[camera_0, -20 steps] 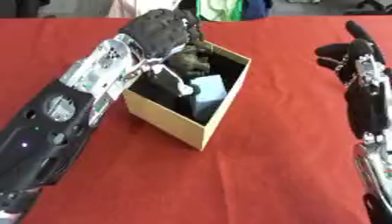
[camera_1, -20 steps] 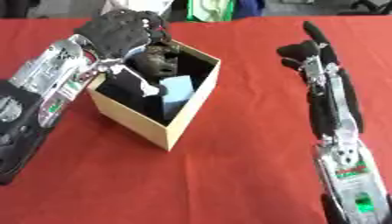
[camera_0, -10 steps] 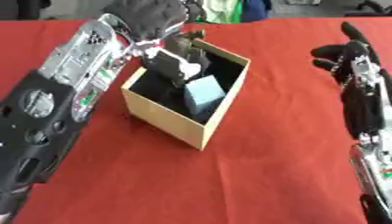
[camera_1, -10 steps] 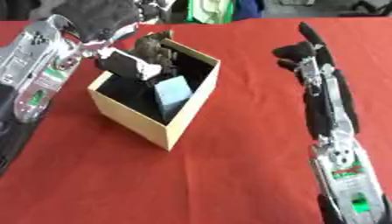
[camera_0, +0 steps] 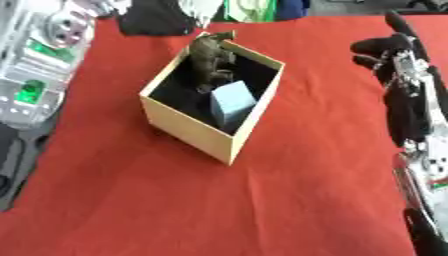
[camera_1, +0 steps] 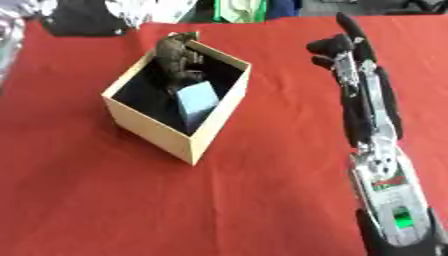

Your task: Pick up objects on the table and place them in the box.

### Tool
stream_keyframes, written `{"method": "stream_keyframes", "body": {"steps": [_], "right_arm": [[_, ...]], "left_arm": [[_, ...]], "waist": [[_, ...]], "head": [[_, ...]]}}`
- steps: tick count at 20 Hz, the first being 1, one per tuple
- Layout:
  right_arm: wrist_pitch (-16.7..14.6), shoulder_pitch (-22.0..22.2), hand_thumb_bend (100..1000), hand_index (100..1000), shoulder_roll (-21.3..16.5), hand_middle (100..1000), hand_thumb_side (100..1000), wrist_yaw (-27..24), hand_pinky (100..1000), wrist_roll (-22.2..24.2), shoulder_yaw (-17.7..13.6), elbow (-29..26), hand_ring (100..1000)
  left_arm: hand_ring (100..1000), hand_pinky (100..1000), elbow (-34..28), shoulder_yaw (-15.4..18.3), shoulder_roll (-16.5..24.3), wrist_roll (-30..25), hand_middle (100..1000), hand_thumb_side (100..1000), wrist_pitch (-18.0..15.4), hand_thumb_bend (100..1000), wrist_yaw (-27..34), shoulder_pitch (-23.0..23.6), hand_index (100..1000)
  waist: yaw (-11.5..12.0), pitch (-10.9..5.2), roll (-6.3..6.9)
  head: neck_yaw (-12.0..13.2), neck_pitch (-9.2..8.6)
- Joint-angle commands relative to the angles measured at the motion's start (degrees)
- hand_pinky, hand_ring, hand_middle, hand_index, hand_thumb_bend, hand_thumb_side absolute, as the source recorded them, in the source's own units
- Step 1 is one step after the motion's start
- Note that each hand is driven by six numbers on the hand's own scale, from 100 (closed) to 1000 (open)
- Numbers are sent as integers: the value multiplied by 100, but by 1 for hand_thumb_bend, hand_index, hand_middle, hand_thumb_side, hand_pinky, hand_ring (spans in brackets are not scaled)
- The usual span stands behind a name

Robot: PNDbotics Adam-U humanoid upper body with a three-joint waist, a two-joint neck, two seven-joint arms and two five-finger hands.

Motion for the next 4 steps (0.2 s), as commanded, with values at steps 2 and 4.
{"method": "stream_keyframes", "body": {"steps": [2, 4], "right_arm": [[-10, -32, 100, 1000, -99, 654, 874, 105, 807, -104, -110, -182, 792], [-14, -40, 100, 1000, -97, 655, 866, 139, 807, -135, -134, -209, 792]], "left_arm": [[769, 649, -891, 283, 689, 527, 756, 722, 447, 100, 1430, 369, 840], [767, 648, -983, 366, 882, 713, 751, 702, 352, 100, 1903, 637, 837]], "waist": [[73, -203, -25], [124, -240, -41]], "head": [[-115, 146], [-148, 191]]}}
